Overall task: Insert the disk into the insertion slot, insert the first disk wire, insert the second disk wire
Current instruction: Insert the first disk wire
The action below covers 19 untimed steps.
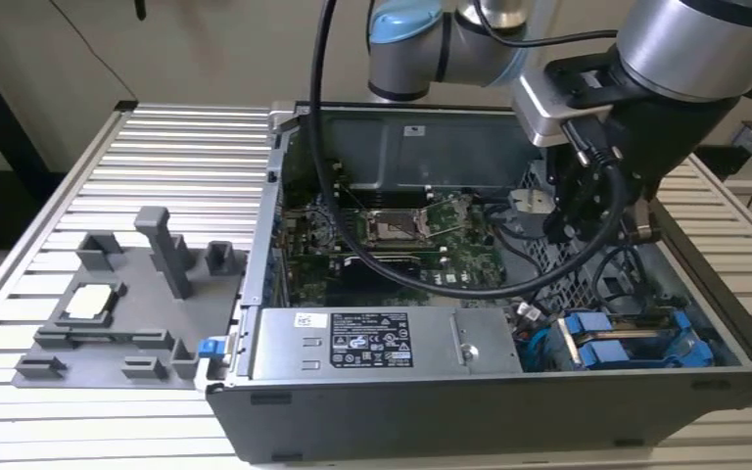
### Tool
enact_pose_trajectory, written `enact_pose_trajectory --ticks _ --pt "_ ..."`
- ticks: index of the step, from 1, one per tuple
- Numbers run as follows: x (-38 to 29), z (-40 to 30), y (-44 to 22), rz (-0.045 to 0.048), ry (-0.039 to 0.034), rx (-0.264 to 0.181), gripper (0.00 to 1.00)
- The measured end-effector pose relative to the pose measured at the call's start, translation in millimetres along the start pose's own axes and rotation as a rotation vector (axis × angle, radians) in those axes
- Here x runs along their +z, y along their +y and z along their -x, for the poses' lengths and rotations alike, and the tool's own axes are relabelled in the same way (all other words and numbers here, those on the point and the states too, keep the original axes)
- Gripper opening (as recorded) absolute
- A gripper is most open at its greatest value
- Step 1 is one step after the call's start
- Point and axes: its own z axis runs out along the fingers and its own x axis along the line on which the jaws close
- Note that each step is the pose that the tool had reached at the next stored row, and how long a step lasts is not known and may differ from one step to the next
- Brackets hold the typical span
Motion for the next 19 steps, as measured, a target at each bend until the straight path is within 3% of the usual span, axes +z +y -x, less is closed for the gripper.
enact_pose_trajectory --ticks 1,2,3,4,19 --pt "0.1 -0.2 -0.7 0.0027 0.0179 -0.001 0.16" --pt "0.1 -0.4 -1.5 0.0048 0.0313 -0.002 0.16" --pt "0.0 -0.9 -2.5 0.0064 0.0415 -0.002 0.16" --pt "0.2 -1.3 -4.0 0.0116 0.0464 -0.001 0.16" --pt "0.1 -1.8 -5.7 0.014 0.0524 -0.001 0.16"
